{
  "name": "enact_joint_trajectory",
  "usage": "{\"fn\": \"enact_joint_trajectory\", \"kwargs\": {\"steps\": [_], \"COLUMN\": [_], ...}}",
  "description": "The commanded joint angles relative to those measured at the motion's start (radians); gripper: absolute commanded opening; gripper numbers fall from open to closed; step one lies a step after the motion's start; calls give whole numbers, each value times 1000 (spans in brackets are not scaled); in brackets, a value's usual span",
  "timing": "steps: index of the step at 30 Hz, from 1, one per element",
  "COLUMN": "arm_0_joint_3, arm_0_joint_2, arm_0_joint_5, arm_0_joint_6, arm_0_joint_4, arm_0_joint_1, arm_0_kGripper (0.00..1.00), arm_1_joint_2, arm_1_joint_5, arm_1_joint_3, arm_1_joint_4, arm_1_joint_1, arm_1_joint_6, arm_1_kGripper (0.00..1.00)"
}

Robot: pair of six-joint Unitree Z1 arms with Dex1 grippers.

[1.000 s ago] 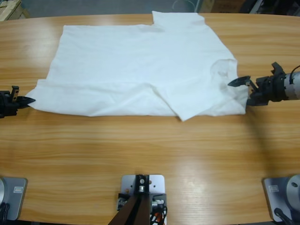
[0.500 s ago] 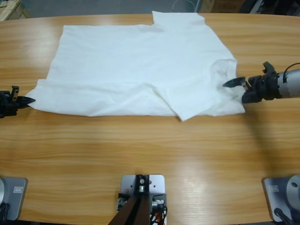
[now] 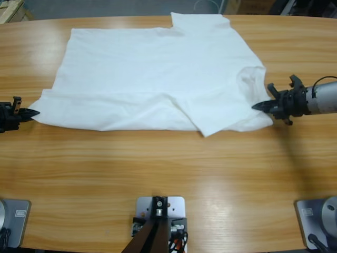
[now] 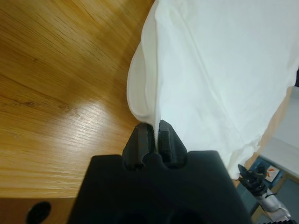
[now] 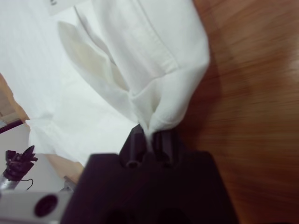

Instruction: Fold clothes

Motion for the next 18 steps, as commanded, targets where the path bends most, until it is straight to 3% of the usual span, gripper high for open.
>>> {"fn": "enact_joint_trajectory", "kwargs": {"steps": [1,7,18], "arm_0_joint_3": [26,42,110], "arm_0_joint_2": [-32,-44,-156], "arm_0_joint_5": [-3,-4,4], "arm_0_joint_6": [-3,-35,-128], "arm_0_joint_4": [-11,5,60], "arm_0_joint_1": [39,64,17], "arm_0_kGripper": [0,0,0], "arm_1_joint_2": [24,-35,-147], "arm_1_joint_5": [29,36,32], "arm_1_joint_3": [76,104,183], "arm_1_joint_4": [6,44,77], "arm_1_joint_1": [10,10,40], "arm_1_joint_6": [9,53,135], "arm_1_kGripper": [0,0,0]}}
